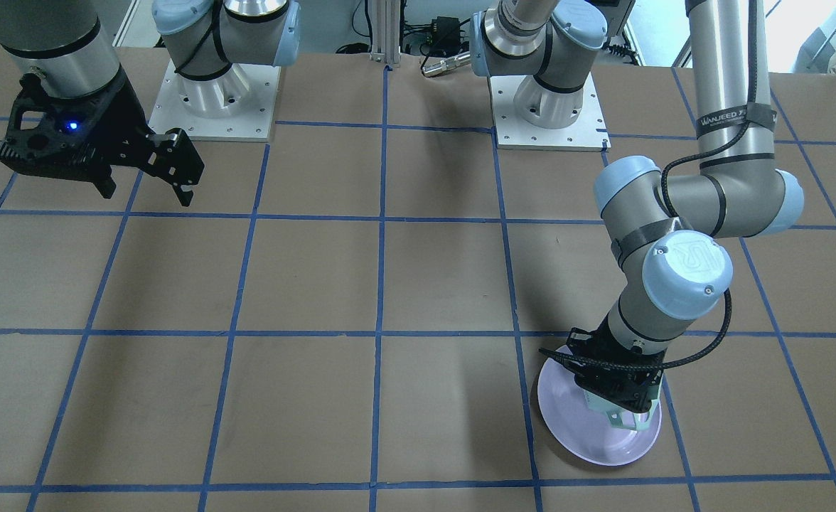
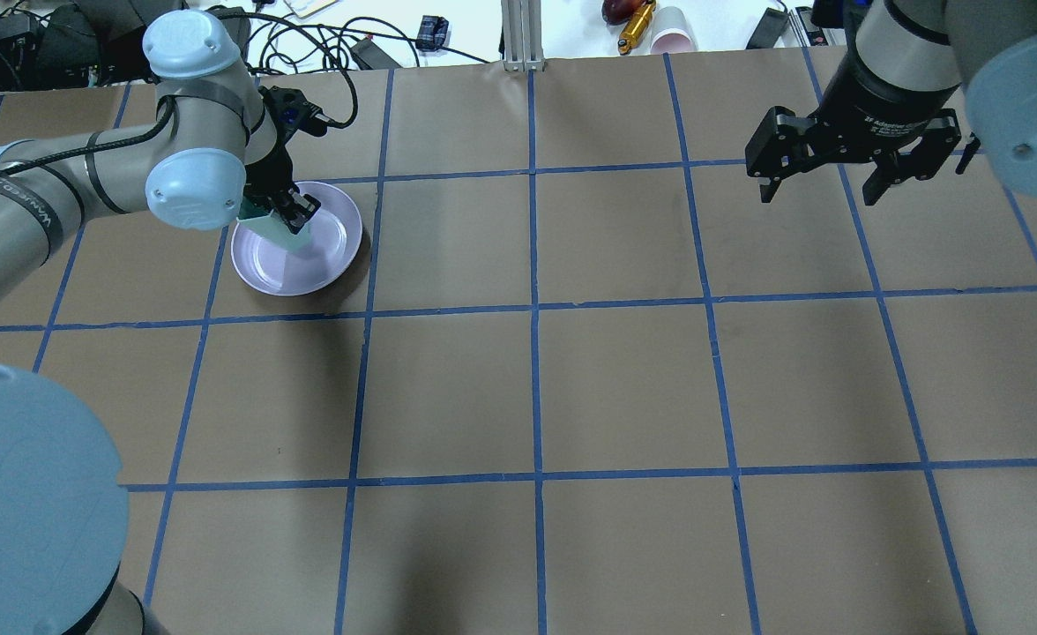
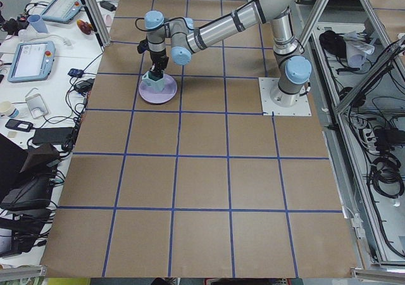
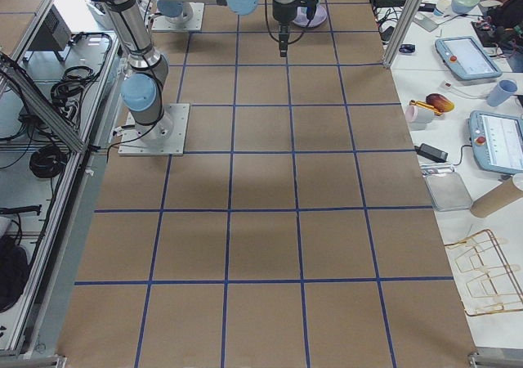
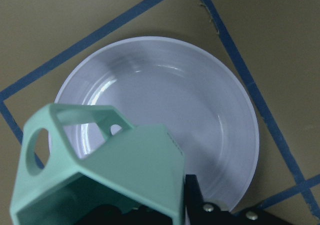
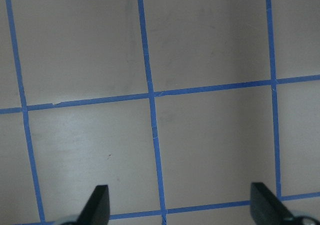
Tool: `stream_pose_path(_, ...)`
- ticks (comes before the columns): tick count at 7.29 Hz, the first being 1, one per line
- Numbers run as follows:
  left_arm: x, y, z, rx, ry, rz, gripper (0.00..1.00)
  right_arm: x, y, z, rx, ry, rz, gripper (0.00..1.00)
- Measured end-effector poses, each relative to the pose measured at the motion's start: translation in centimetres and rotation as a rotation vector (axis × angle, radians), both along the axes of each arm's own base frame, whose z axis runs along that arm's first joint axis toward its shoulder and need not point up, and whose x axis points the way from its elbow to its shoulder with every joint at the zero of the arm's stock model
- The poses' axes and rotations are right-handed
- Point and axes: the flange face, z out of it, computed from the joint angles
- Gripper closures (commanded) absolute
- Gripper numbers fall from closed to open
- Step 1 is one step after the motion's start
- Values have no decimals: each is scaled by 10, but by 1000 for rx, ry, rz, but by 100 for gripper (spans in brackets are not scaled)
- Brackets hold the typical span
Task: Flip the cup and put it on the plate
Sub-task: 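Rotate the mug upright above the plate with the left gripper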
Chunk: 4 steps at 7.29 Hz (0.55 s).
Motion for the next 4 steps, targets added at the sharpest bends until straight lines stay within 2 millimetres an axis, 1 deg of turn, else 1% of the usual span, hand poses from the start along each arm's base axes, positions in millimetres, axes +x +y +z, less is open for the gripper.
stream_pose_path(4, -10, 4, -21, 31, -19, -19, 100, 0, 0, 0, 0, 0, 0, 0)
